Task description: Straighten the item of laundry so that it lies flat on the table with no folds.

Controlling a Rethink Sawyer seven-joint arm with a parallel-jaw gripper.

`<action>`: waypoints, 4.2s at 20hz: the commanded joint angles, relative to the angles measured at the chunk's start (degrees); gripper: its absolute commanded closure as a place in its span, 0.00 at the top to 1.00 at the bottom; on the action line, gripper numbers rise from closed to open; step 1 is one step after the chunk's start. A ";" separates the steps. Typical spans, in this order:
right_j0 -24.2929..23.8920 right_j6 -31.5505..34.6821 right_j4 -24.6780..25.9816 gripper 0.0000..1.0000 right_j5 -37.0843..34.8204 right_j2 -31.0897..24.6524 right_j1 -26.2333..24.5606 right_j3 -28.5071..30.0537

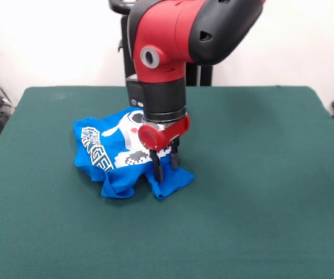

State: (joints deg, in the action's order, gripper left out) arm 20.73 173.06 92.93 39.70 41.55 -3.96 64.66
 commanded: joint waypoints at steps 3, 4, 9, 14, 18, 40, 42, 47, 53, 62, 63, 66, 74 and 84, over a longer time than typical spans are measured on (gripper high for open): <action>-0.55 -1.59 -3.06 1.00 2.81 -13.50 -2.40 0.36; -0.88 -2.60 -3.41 1.00 2.71 -13.83 -2.13 0.61; -1.37 -1.14 -3.24 1.00 1.45 -14.58 -3.38 -0.57; -1.39 -0.59 -2.13 1.00 2.35 -15.19 -4.09 -1.13; -1.79 -1.43 -2.57 1.00 2.02 -15.69 -4.18 -1.16; -1.03 0.83 -1.39 0.00 1.39 -14.96 -5.40 -2.14; -0.92 1.05 -1.27 0.00 1.35 -14.85 -5.47 -2.19; -1.36 -2.44 -2.45 0.00 2.47 -15.15 -2.93 0.36; -0.99 -9.75 -7.09 0.00 0.72 -15.84 2.50 6.08; -2.30 -17.19 -16.36 0.00 -1.26 -18.75 5.37 9.70; -2.34 -17.94 -17.29 0.00 -1.27 -18.83 5.40 9.85; -2.37 -20.59 -21.33 0.00 -1.43 -18.91 5.60 10.55; -1.70 -23.92 -29.83 0.00 0.44 -17.62 5.80 11.67; -0.57 -25.52 -37.05 0.00 7.42 -15.60 10.21 16.60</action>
State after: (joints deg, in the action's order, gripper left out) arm 18.75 166.12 62.58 41.12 33.86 5.07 75.53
